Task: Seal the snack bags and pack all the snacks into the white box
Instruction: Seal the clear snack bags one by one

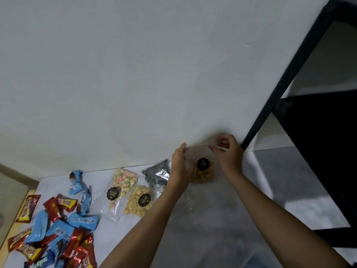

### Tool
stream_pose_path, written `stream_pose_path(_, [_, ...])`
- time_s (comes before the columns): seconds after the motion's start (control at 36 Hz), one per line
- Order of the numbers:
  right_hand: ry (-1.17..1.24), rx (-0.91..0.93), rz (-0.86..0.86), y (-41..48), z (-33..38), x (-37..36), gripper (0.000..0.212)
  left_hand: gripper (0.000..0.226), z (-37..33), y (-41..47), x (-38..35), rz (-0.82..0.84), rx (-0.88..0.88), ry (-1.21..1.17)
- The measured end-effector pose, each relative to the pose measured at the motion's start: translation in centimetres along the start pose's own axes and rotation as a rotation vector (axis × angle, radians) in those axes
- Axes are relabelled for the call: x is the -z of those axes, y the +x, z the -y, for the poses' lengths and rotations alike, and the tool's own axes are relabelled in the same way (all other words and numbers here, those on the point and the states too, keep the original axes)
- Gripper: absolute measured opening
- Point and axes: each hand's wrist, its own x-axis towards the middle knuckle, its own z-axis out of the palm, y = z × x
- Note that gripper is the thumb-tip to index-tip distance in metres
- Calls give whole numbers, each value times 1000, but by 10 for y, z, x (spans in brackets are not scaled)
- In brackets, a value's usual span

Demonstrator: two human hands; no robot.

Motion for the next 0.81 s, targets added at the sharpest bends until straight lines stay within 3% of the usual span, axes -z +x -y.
stream_pose_path(0.17, [-90, -43, -30, -23, 7, 12, 36, 35, -1, -3, 42, 90, -84, 200])
stream_pose_path(0.28, [-117, -66, -4, -57, 9, 10, 21, 21, 3, -14, 75, 354, -17, 224])
stream_pose_path(0.33, [-157, -92, 80, -77, 6, 6, 12, 21, 2, -20, 87, 501, -16, 246])
stream_pose_path(0.42, [-243, -189, 347, -107, 0, -3, 19, 23, 4, -28, 96, 635, -53, 348])
stream_pose_path(0.58, [-290, -396, 744, -163, -1, -29, 33, 22, 8, -41, 106, 723, -128, 422])
stream_pose_path(0.67, [-258, -453, 808, -186, -4, -45, 36, 23, 11, -45, 110, 731, -157, 436])
stream_pose_path(0.81, [-170, -513, 773, -213, -4, -66, 25, 19, 11, -51, 114, 767, -202, 427])
